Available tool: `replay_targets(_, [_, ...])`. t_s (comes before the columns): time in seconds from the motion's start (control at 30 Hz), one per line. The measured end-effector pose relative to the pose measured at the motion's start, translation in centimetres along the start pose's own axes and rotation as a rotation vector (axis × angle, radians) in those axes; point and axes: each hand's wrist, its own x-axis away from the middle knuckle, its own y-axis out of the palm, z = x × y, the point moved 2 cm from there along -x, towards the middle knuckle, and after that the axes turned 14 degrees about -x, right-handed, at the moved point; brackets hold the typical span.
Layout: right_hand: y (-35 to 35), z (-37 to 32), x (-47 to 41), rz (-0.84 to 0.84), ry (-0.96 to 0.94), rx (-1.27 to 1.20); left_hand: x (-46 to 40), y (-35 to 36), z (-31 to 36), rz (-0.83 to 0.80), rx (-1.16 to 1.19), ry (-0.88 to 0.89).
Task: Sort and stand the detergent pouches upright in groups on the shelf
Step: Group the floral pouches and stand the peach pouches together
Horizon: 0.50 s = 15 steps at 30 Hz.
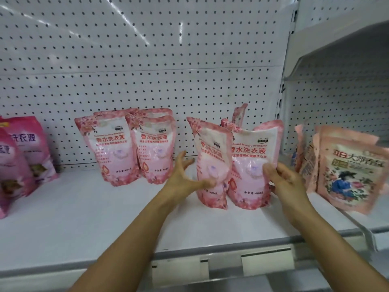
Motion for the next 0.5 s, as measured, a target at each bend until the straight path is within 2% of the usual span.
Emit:
replay_targets(0.07, [0.0, 0.1, -0.3, -0.005, 0.036, 0.004, -0.7, 0.1, 0.5, -0.109, 0.13, 0.012])
replay_targets(0.13, [-0.1, 0.0, -0.3, -0.013, 0.055, 0.014, -0.7, 0.1, 0.7, -0.108, 0.183, 0.034])
replay_targets(0.3, [1.0, 0.2, 0.8, -0.098, 0.046, 0.11, 2.0, -2.1, -0.8, 0.048, 0.052, 0.021])
replay_targets(0.43, [3.4, 0.8, 1.1, -0.073, 0.07, 0.22, 4.2, -7.4, -3.7, 0.137, 0.034, -0.043])
replay_targets(0.5, [5.3, 1.1, 1.2, -0.122, 0.088, 0.229, 4.8, -10.4, -5.2, 0.187, 0.035, -0.074])
